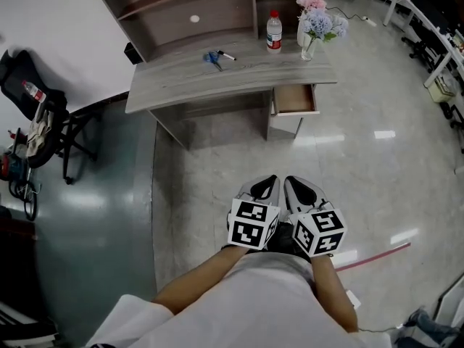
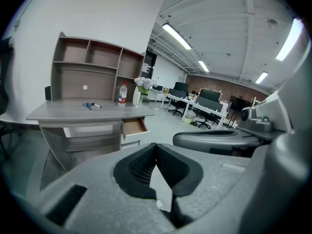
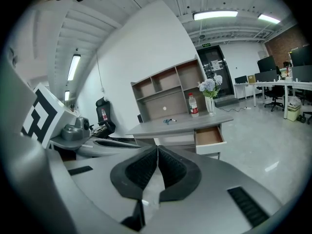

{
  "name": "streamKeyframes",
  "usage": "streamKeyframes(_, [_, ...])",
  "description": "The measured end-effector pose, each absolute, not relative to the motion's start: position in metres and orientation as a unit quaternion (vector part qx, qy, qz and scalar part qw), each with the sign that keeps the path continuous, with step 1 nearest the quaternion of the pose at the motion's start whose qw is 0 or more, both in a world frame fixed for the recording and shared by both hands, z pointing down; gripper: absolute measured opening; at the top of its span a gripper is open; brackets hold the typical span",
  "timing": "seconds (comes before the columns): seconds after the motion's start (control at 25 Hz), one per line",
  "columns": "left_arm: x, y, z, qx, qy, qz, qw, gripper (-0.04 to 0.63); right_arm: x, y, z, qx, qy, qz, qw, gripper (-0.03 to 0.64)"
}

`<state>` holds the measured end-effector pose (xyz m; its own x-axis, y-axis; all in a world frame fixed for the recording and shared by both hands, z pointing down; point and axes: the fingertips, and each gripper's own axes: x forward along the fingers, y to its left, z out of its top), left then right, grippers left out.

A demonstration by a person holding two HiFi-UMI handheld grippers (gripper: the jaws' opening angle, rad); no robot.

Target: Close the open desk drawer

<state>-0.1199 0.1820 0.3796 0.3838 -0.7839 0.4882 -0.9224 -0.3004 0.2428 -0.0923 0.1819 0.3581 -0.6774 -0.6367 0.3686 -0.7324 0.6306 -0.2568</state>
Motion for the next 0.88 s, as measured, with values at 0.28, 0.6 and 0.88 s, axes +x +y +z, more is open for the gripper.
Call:
streamKeyframes(0.28, [-0.129, 0.153, 0.384, 0.792, -0.542, 0.145, 0.241, 0.003, -0.100, 0.151, 0.368, 0.381, -0.895, 0.202, 0.117, 0.002])
streamKeyframes(0.6, [-0.126, 0.087, 0.393, 0.788, -0.542, 0.154, 0.248, 0.003, -0.097, 0.083, 0.380, 0.377, -0.893, 0.216, 0.119, 0.002])
streamKeyframes(0.88, [-0.111, 0.022, 0.400, 0.785, -0.539, 0.157, 0.261, 0.003, -0.081, 0.016, 0.389, 0.377, -0.887, 0.240, 0.115, 0.002])
